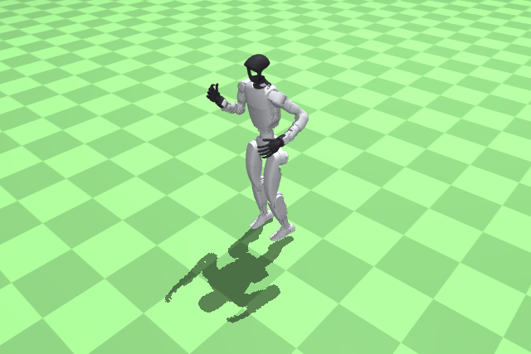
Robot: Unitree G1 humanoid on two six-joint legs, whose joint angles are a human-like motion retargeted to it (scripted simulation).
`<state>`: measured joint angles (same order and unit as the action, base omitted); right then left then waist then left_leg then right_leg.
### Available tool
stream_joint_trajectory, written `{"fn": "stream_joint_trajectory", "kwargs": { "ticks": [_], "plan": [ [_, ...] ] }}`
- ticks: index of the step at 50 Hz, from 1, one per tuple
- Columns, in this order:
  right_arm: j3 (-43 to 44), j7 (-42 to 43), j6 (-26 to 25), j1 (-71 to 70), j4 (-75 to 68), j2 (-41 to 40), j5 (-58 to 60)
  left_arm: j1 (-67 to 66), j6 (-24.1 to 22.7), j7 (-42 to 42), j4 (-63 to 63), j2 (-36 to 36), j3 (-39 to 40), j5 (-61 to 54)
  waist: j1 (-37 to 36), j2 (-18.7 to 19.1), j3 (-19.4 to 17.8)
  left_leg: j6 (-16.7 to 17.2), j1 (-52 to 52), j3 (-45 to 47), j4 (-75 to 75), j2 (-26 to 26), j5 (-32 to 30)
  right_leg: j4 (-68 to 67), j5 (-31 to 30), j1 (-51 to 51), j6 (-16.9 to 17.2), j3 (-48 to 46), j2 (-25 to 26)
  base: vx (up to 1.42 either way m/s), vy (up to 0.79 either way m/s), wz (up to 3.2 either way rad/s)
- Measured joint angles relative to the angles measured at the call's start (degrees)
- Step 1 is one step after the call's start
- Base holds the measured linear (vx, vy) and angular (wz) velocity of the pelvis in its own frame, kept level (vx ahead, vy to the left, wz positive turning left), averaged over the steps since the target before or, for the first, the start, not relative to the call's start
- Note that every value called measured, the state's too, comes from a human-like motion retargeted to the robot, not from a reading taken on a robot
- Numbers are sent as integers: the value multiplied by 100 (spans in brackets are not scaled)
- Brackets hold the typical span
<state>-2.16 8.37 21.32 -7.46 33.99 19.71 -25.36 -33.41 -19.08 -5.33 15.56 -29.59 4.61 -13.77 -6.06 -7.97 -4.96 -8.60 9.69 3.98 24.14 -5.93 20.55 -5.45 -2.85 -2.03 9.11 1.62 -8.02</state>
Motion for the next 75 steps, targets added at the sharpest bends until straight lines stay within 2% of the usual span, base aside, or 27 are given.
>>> {"fn": "stream_joint_trajectory", "kwargs": {
  "ticks": [3, 5, 10, 12, 15, 17, 20, 22, 25, 28, 30, 32, 33, 37, 40, 43, 46, 50, 53, 55, 59, 63, 66, 68, 70, 72, 75],
  "plan": [
    [-365, -583, -6, 1059, -181, 254, -27, 821, -103, -224, 24, 391, -273, 261, 244, 809, 49, 681, -614, -672, -1417, 618, -1159, -1736, 800, -472, -518, -378, 758, -1, 0, -18],
    [-638, -678, 46, 1555, -488, 492, 179, 1668, -184, -528, 150, 506, -473, 566, 540, 1118, 42, 775, -701, -616, -1500, 971, -864, -3717, 1611, -1146, -730, -725, 911, -7, -1, 48],
    [-854, -959, -245, 2820, -1322, 733, 1014, 5236, 220, -1151, 493, 434, -757, 2273, 872, 660, -431, -313, -265, -851, -97, 522, 1141, -7398, 3001, -2167, -939, -292, 418, -17, -3, 80],
    [-794, -993, -307, 3524, -1257, 631, 571, 6449, 526, -1481, 677, 604, -637, 2814, 692, 460, -503, -217, 100, -795, 464, 340, 1259, -7787, 3240, -2308, -1003, -115, 228, -12, -7, 13],
    [-842, -1151, -302, 4205, -1015, 666, 89, 6867, 578, -2094, 1161, 950, -250, 2931, 442, 468, -363, 181, -68, -588, -285, 487, 695, -6875, 3268, -2060, -1069, -129, 246, -6, -9, -58],
    [-666, -1317, -354, 4226, -919, 702, 248, 6270, 408, -2177, 1450, 1124, 120, 2601, 369, 593, -215, 406, -331, -574, -1136, 662, -52, -5266, 3015, -1513, -947, -382, 344, -6, -13, -54],
    [-288, -1256, -527, 3774, -935, 581, 457, 4848, 180, -1830, 1605, 1230, 579, 1701, 330, 648, -87, 737, -464, -723, -1952, 664, -1219, -2116, 2167, -347, -574, -1026, 256, -13, -18, -14],
    [-196, -894, -568, 3209, -1010, 376, 554, 3946, 109, -1560, 1407, 1098, 429, 1084, 129, 458, 3, 771, -307, -517, -2021, 504, -1487, -1058, 1536, -154, -227, -1396, -51, -24, -20, -27],
    [-169, -292, -505, 2109, -1094, 180, 634, 2965, 45, -953, 770, 791, -222, 170, -148, 186, -108, 383, 232, 258, -930, 264, -975, 26, 1332, 161, -147, -1596, -575, -35, -18, -8],
    [-415, 366, -174, 518, -1293, 313, 680, 2342, -123, -620, -258, 553, -909, 33, -325, 310, -575, 131, 1258, 560, 1923, 466, 253, -104, 2112, 129, -68, -1422, -754, -38, -11, -29],
    [-607, 393, -171, -609, -1387, 492, 609, 1781, 29, -562, -856, 644, -1161, 151, -326, 533, -965, 66, 1564, 402, 3271, 552, 825, -1089, 2694, -248, -5, -1315, -771, -35, -3, -64],
    [-561, 409, -277, -1636, -1336, 608, 470, 1210, 243, -474, -1105, 791, -1225, -207, -124, 823, -1348, -79, 1561, 265, 4110, 745, 1125, -2006, 2976, -546, -618, -1240, -600, -32, -2, -35],
    [-498, 493, -261, -2006, -1206, 569, 428, 917, 298, -414, -1062, 755, -1220, -328, -34, 835, -1416, -182, 1585, 322, 4448, 841, 1263, -2538, 3063, -839, -551, -1219, -612, -23, -5, -6],
    [-95, 896, 79, -2238, -338, 272, 184, 24, 241, -209, -453, -122, -1177, -136, 137, 733, -1150, -260, 1181, 577, 4416, 934, 1361, -2553, 2776, -1112, -264, -1287, -620, -13, -2, 22],
    [509, 860, 17, -1589, 182, 178, 3, -431, 271, -249, 114, -692, -955, -173, 307, 578, -786, -88, 575, 684, 3316, 713, 1006, -1365, 1902, -801, -175, -1396, -595, -16, 11, 43],
    [1088, 548, -169, -329, 408, 240, 71, -530, 254, -166, 383, -812, -821, -364, 616, 422, -362, 62, -80, 941, 1865, 602, 587, -409, 852, -627, -44, -1527, -632, -22, 16, 61],
    [1237, 132, -307, 1075, 241, 265, 285, -133, 221, -24, 308, -557, -774, -198, 854, 416, -100, 289, -825, 1218, 279, 640, 12, -13, 306, -649, 47, -1377, -525, -27, 19, 33],
    [793, -133, -373, 2462, -607, 447, 273, 1562, 167, -516, -42, 218, -959, 334, 1280, 727, -187, 719, -1500, 954, -1046, 853, 616, -605, 1068, -801, -122, -1403, -361, -38, 25, 48],
    [372, -282, -585, 3213, -1414, 389, -25, 4213, 477, -1258, -300, 554, -1124, 1494, 1517, 841, -429, 956, -1114, 665, -503, 1025, 1539, -2468, 2352, -1172, -392, -1971, -740, -39, 26, 119],
    [472, -465, -750, 3887, -1551, 225, -189, 5999, 817, -1604, -327, 685, -1111, 2325, 1502, 836, -460, 994, -659, 441, 70, 977, 1763, -3376, 2949, -1235, -518, -2021, -928, -30, 20, 144],
    [397, -679, -932, 4478, -1179, 439, -724, 7400, 1050, -2454, 394, 941, -1024, 2488, 1323, 929, -186, 825, -515, 210, -428, 709, 864, -3074, 2892, -731, -451, -1562, -439, -18, 12, 52],
    [23, -734, -908, 3836, -971, 1106, -587, 6673, 576, -2569, 1421, 785, -939, 1700, 1090, 986, 352, 844, -661, 334, -1497, 499, -488, -1570, 1939, -97, -346, -977, 155, -18, 7, -46],
    [-257, -714, -756, 2815, -940, 1316, -87, 5482, 267, -2021, 1997, 732, -715, 1349, 993, 895, 441, 765, -610, 456, -1670, 294, -872, -664, 1278, 272, -364, -164, 369, -29, 7, -40],
    [-470, -595, -625, 1911, -998, 1349, 342, 4635, 192, -1600, 2166, 808, -692, 1144, 937, 708, 297, 426, -443, 825, -1062, 176, -595, -392, 1331, 437, -370, -53, 185, -36, 7, -48],
    [-597, -395, -468, 886, -1195, 1403, 901, 3762, 181, -1087, 1987, 796, -643, 1131, 861, 416, 127, -79, 189, 1305, 786, 199, 142, -311, 1946, 483, -347, -273, -232, -38, 5, -68],
    [-491, 94, -310, -260, -1500, 1574, 1325, 2690, 197, -934, 1368, 522, -389, 1466, 608, 393, -173, -244, 819, 1489, 2937, 572, 866, -443, 2738, 403, -460, -125, -329, -35, 6, -140],
    [-149, 824, -70, -1692, -1420, 1677, 1121, 856, 405, -871, -61, 176, -395, 1489, 94, 600, -650, -252, 1040, 1420, 4668, 989, 1445, -1499, 3436, -201, -754, 596, -80, -30, 9, -195]
  ]
}}
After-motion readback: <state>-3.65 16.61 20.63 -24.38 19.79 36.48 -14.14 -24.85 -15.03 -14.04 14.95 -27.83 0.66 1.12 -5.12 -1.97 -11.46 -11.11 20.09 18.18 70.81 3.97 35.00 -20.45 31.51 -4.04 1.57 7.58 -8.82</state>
